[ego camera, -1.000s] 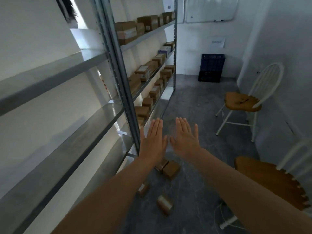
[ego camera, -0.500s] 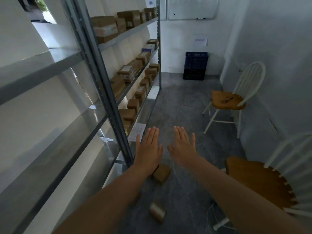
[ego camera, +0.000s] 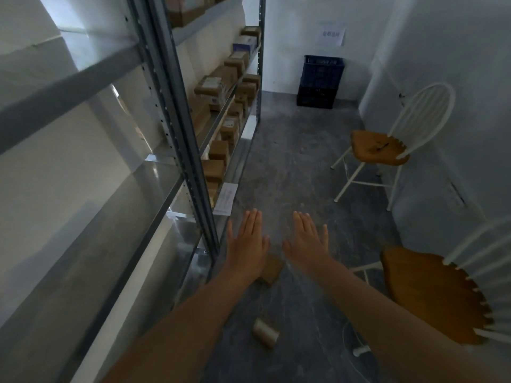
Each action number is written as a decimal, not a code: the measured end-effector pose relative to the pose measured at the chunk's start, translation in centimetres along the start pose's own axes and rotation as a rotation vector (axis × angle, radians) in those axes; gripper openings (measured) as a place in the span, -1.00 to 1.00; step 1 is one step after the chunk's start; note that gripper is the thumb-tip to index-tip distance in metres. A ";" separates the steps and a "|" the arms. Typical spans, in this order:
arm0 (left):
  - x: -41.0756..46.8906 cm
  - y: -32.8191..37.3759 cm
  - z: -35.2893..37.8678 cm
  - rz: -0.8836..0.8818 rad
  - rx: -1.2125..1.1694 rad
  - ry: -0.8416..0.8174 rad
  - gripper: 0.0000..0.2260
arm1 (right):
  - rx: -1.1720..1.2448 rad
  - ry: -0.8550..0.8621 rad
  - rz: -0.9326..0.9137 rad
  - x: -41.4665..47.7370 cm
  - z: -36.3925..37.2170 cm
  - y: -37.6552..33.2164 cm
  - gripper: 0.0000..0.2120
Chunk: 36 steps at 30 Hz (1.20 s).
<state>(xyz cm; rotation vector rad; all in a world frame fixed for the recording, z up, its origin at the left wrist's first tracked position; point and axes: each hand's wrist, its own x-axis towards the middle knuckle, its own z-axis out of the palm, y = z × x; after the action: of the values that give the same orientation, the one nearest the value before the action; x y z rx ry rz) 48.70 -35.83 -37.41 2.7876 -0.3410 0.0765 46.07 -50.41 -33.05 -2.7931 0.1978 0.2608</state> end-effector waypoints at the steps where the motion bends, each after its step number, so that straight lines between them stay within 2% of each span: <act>1: 0.0 -0.8 0.3 -0.014 -0.006 -0.014 -0.46 | -0.019 -0.006 0.002 0.0 0.7 -0.4 -0.29; 5: -0.4 -3.1 1.3 -0.055 -0.019 -0.070 -0.48 | -0.077 -0.047 -0.027 0.2 2.9 -1.5 -0.31; 9: -0.4 -3.8 2.0 -0.075 0.001 -0.073 -0.46 | -0.115 -0.122 0.023 1.8 4.3 -1.5 -0.35; 12: 0.5 -4.6 1.6 -0.075 0.031 -0.018 -0.42 | -0.185 0.061 -0.087 3.5 4.9 -2.5 -0.36; 15: 1.5 -5.2 1.8 -0.125 0.035 -0.043 -0.41 | -0.207 -0.030 -0.091 6.1 5.7 -3.1 -0.36; 16: 1.9 -5.6 2.2 -0.147 0.053 -0.029 -0.43 | -0.209 -0.058 -0.123 6.9 6.7 -2.8 -0.30; 17: 2.2 -5.9 2.8 -0.174 0.071 -0.017 -0.45 | -0.201 -0.048 -0.191 7.6 7.5 -2.6 -0.23; 19: 2.6 -6.2 4.4 -0.238 0.109 -0.010 -0.49 | -0.041 0.002 -0.280 8.8 10.1 -1.4 -0.21; 21: 2.7 -6.4 6.6 -0.280 0.100 -0.067 -0.49 | -0.035 -0.128 -0.236 10.5 12.4 -0.7 -0.27; 23: 3.1 -6.7 9.0 -0.322 0.083 -0.125 -0.47 | -0.148 -0.245 -0.216 13.0 14.3 0.2 -0.13; 25: 3.9 -6.9 11.7 -0.367 0.069 -0.158 -0.45 | -0.091 -0.385 -0.162 15.1 15.8 1.5 -0.10; 29: 5.2 -7.3 17.9 -0.452 0.034 -0.125 -0.47 | -0.112 -0.354 -0.219 17.6 20.4 5.4 -0.37; 31: 5.1 -7.6 21.2 -0.489 -0.022 -0.136 -0.50 | -0.136 -0.411 -0.178 18.1 23.3 8.0 -0.37; 33: 4.7 -8.3 24.6 -0.541 -0.026 -0.185 -0.52 | -0.135 -0.571 -0.122 18.6 26.9 11.0 -0.38; 36: 4.2 -9.7 29.8 -0.602 -0.002 -0.268 -0.51 | -0.163 -0.614 -0.091 18.9 31.6 14.2 -0.35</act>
<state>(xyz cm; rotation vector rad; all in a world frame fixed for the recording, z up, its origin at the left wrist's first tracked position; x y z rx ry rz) 55.54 -37.70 -68.24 2.7724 0.4429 -0.4377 57.20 -55.16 -70.58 -2.7116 -0.1025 1.1239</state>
